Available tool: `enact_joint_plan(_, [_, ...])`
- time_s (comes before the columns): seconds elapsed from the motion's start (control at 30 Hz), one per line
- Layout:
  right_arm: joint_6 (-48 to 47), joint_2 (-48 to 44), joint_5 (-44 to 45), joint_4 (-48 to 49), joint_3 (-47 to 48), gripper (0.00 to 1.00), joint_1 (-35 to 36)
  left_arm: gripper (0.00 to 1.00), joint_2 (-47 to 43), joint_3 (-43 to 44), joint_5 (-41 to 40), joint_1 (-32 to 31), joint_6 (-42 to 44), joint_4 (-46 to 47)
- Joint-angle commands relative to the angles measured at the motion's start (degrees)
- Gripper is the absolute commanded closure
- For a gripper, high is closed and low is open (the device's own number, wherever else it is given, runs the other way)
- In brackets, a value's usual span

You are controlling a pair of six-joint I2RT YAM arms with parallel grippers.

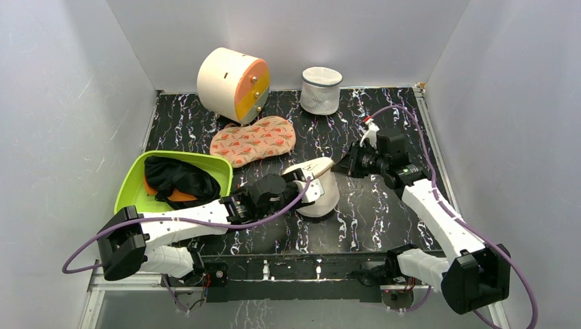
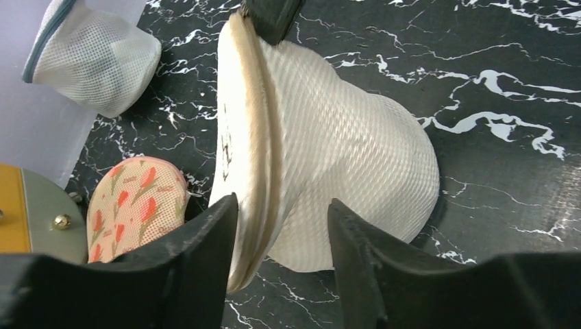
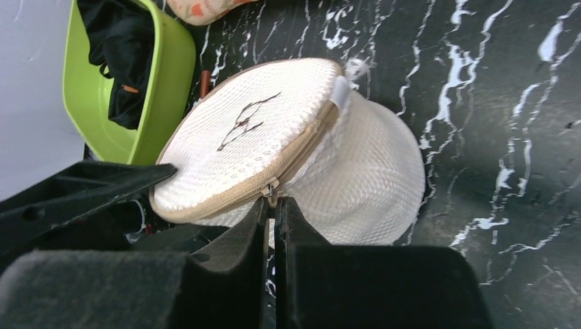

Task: Unzip the laundry bag and remove the bra
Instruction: Unzip the laundry bag at the center of the board.

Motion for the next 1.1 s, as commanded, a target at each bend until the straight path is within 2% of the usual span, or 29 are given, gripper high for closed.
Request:
enact_joint_plan(0.0, [3.6, -2.6, 2.7, 3.5, -0.9, 1.0, 5.2, 0.45, -1.2, 2.5, 3.4, -0.3, -2.5, -0.9])
enact_joint_plan(0.17, [6.1, -3.3, 6.7, 3.6, -0.9, 1.0, 10.9, 0.38, -2.5, 1.8, 4.9, -0.5, -2.8, -0.4])
enact_joint_plan(0.43, [9.9, -3.3, 11.7, 4.2, 0.6, 1.0, 19.8, 0.42, -1.3, 2.6, 1.9, -0.4, -2.5, -1.1])
enact_joint_plan(0.63, [10.4, -3.5, 14.4, 3.4, 1.9, 1.0, 23.1, 0.61, -0.9, 2.6, 0.2, -0.4, -2.2, -1.0])
enact_joint_plan(0.93, [9.4, -4.2, 16.3, 3.0, 1.2, 1.0, 23.3, 0.93, -0.6, 2.3, -1.5, -0.5, -1.4, -0.2])
enact_joint_plan(1.07, [8.3, -4.3, 19.3, 1.9, 1.5, 1.0, 23.4, 1.0, -1.0, 1.7, -2.9, -0.5, -0.8, 0.8])
